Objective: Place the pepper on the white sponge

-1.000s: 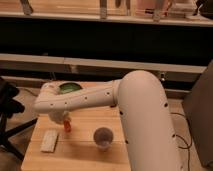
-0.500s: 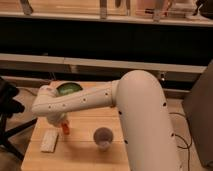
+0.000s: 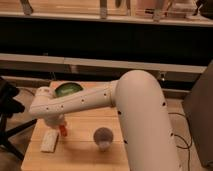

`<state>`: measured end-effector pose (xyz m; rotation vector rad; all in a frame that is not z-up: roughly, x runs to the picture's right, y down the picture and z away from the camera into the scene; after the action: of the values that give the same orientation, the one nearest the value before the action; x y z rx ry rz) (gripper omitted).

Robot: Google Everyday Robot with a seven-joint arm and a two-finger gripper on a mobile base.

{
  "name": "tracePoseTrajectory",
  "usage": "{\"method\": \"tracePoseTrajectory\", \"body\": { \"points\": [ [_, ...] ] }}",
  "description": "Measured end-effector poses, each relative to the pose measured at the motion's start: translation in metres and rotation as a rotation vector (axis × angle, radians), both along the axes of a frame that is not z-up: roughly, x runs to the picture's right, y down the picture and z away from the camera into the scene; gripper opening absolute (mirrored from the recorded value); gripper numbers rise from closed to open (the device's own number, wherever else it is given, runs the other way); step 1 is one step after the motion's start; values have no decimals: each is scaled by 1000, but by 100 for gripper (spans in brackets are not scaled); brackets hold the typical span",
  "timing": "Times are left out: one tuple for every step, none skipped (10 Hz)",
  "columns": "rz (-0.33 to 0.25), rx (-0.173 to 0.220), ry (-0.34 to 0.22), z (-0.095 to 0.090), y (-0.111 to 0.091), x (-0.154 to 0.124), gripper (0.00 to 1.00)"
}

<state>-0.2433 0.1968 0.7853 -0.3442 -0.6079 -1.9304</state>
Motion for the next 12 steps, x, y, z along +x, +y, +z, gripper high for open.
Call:
{"method": "tracePoseTrajectory", "body": {
  "points": [
    [-3, -3, -6, -2, 2, 0, 0],
    [-5, -6, -12, -3, 3, 0, 0],
    [-9, -11, -17, -5, 6, 1, 0],
    [-13, -12, -23, -6, 7, -2, 0],
    [-18, -18, -31, -9, 9, -6, 0],
    [-21, -20, -36, -10, 10, -6, 0],
    [-22, -19, -38, -10, 11, -6, 0],
    [-23, -22, -42, -12, 11, -6, 0],
    [-24, -24, -49, -13, 12, -7, 0],
    [-26, -25, -54, -14, 13, -8, 0],
    [-28, -28, -59, -15, 14, -10, 0],
    [-32, -30, -63, -17, 15, -12, 0]
  ]
}}
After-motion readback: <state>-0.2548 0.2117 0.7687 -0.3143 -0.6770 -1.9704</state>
